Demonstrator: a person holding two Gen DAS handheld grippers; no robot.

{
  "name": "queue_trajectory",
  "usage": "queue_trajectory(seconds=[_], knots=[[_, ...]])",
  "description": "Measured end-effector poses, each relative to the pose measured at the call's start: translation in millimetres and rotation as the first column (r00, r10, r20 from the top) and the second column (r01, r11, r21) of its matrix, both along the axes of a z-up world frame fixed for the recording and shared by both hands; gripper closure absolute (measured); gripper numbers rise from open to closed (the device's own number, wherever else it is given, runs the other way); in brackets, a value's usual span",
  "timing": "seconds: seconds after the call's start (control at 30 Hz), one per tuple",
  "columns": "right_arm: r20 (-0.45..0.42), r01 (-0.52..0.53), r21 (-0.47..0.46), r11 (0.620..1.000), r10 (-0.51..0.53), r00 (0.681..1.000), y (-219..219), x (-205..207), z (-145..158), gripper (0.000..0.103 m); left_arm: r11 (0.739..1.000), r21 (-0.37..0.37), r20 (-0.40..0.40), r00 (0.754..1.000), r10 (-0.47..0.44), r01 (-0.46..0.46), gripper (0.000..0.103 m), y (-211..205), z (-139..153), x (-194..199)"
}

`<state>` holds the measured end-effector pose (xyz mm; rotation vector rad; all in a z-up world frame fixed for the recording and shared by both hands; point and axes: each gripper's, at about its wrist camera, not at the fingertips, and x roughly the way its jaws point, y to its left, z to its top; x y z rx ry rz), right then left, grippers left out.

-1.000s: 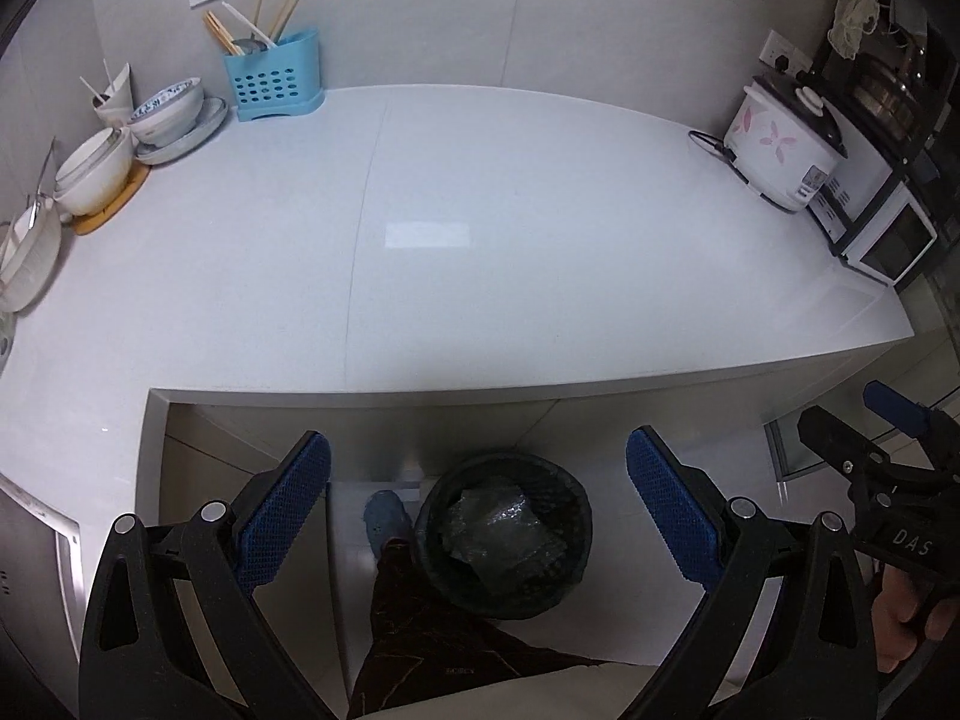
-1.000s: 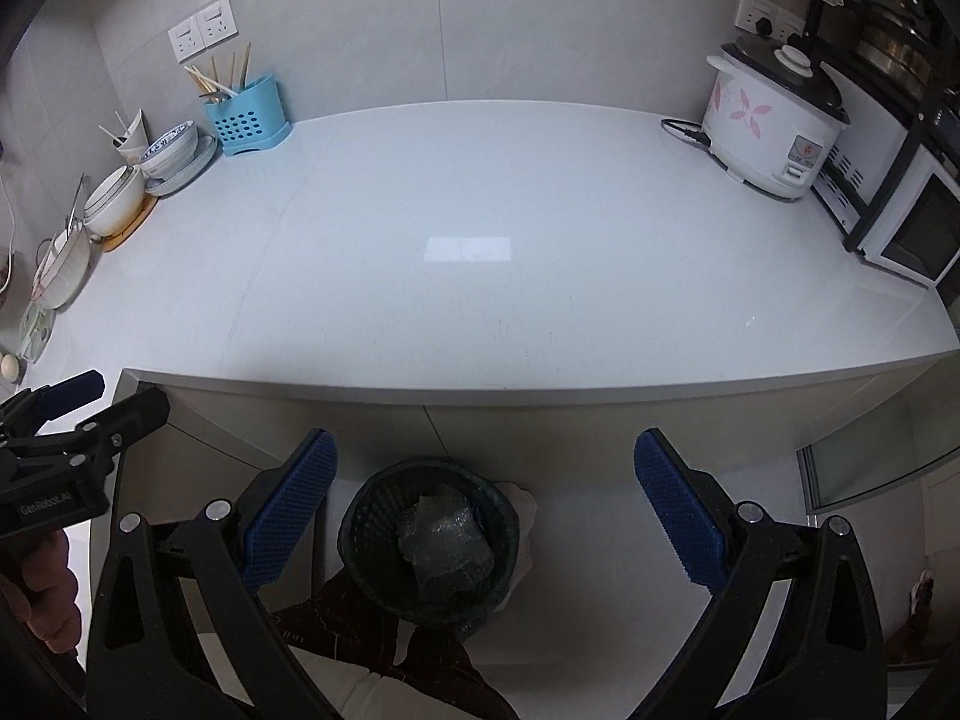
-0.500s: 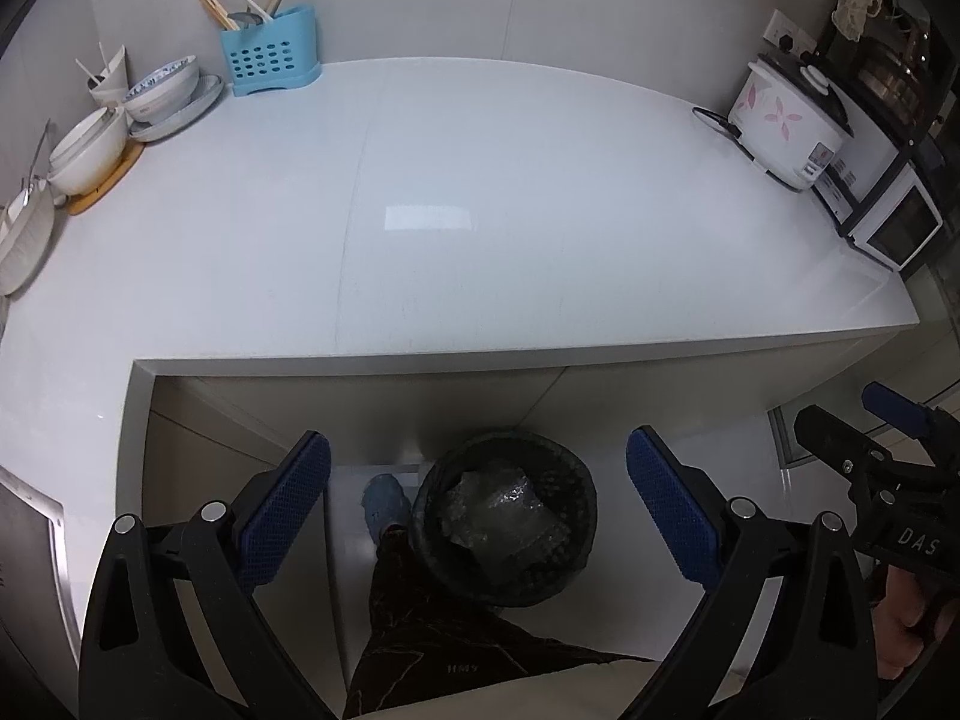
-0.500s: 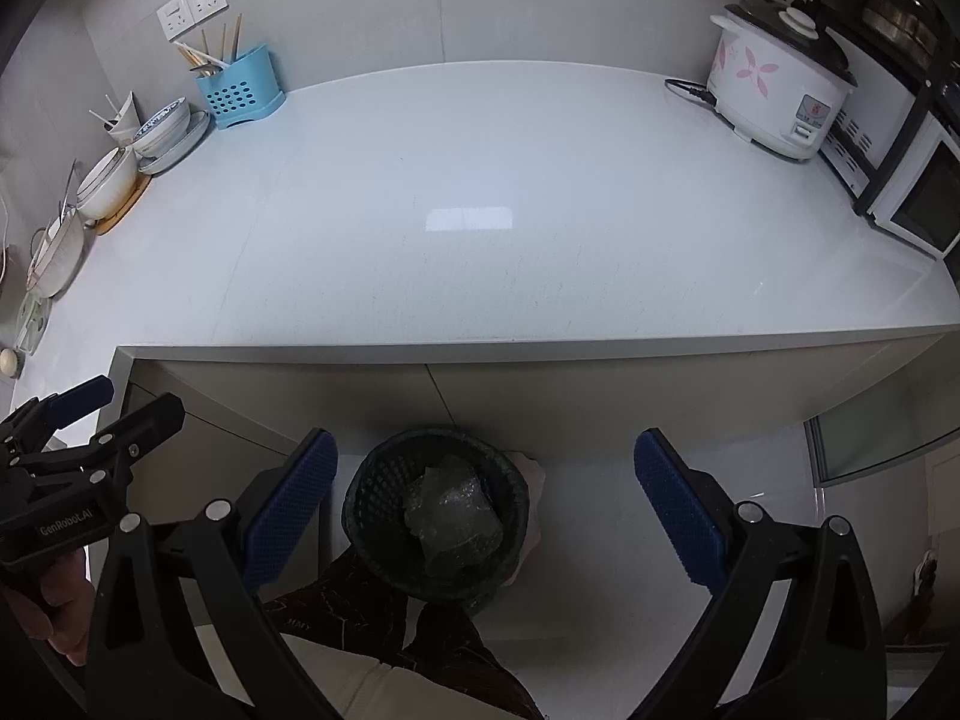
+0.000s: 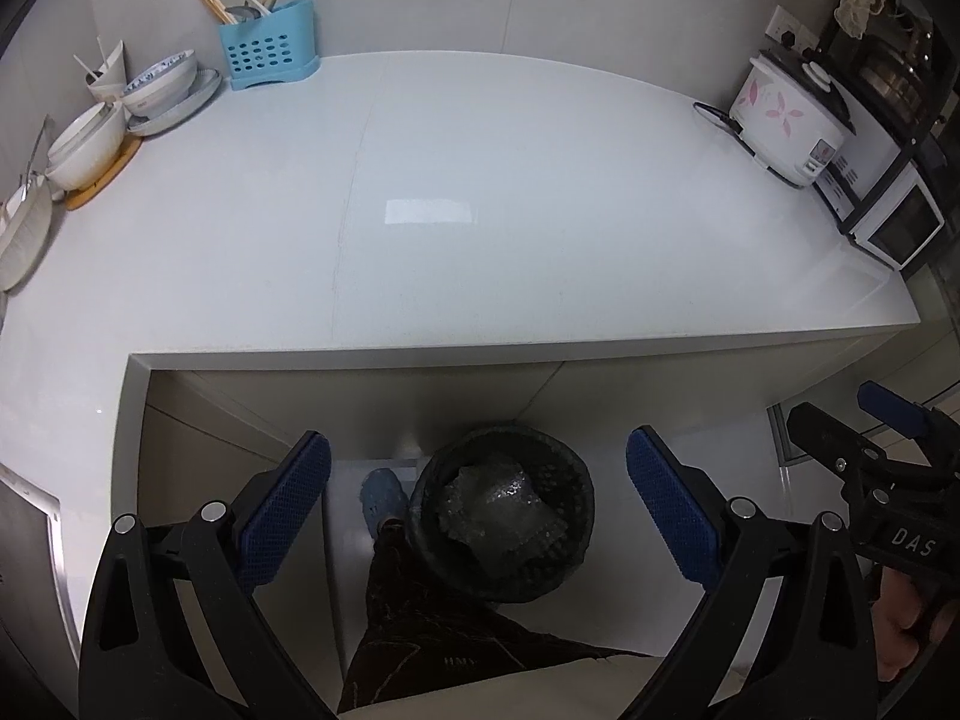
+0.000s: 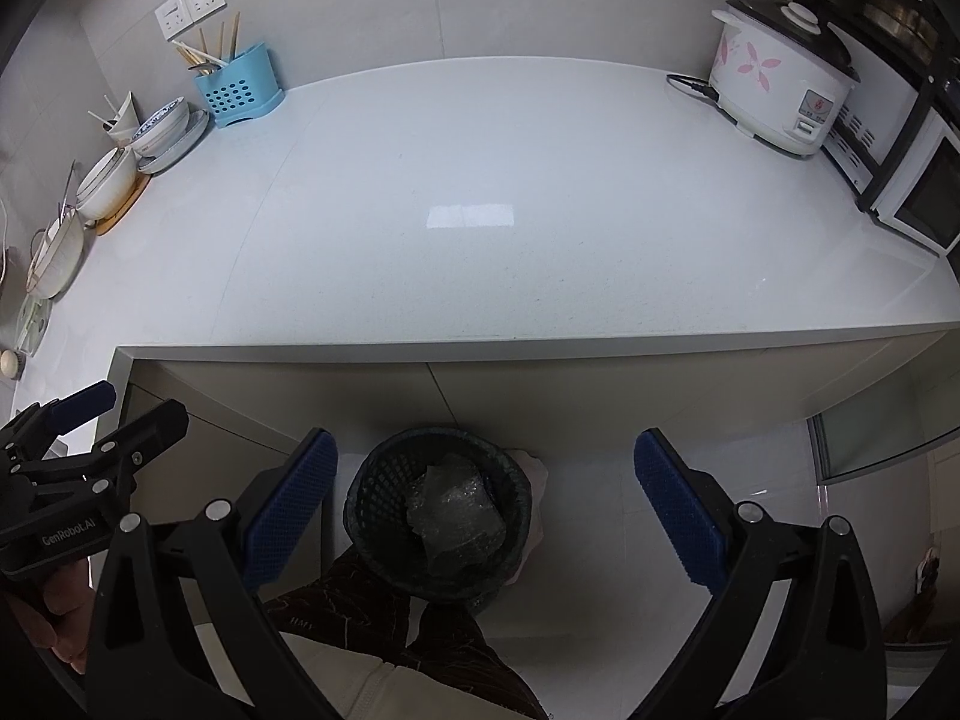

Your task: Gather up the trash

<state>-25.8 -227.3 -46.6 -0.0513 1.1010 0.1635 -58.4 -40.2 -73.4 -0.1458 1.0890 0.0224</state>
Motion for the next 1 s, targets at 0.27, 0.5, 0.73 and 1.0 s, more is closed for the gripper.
queue_trajectory(seconds=[0.27, 0.5, 0.73, 1.0], knots=[[0.000, 0.000, 0.002, 1.000, 0.000, 1.000, 0.2, 2.4, -0.7, 0.008, 1.000, -0.003, -0.005, 1.000, -0.002, 0.002, 0.006, -1.5, 0.0, 3.4], [-0.007, 0.005, -0.001, 1.000, -0.005, 1.000, -0.4, 5.5, -4.2, 0.008, 1.000, 0.002, -0.009, 1.000, -0.005, 0.005, 0.006, -3.0, -0.6, 4.4], [-0.014, 0.008, 0.004, 1.000, -0.008, 1.000, 0.8, 5.7, -6.7, 0.008, 1.000, 0.003, -0.022, 1.000, 0.006, -0.006, 0.006, -2.0, -3.6, 4.9], [-0.018, -0.002, 0.003, 1.000, 0.002, 1.000, 6.1, 4.7, -7.6, 0.008, 1.000, 0.019, -0.020, 1.000, 0.003, -0.003, 0.006, -0.6, -3.5, 3.9]])
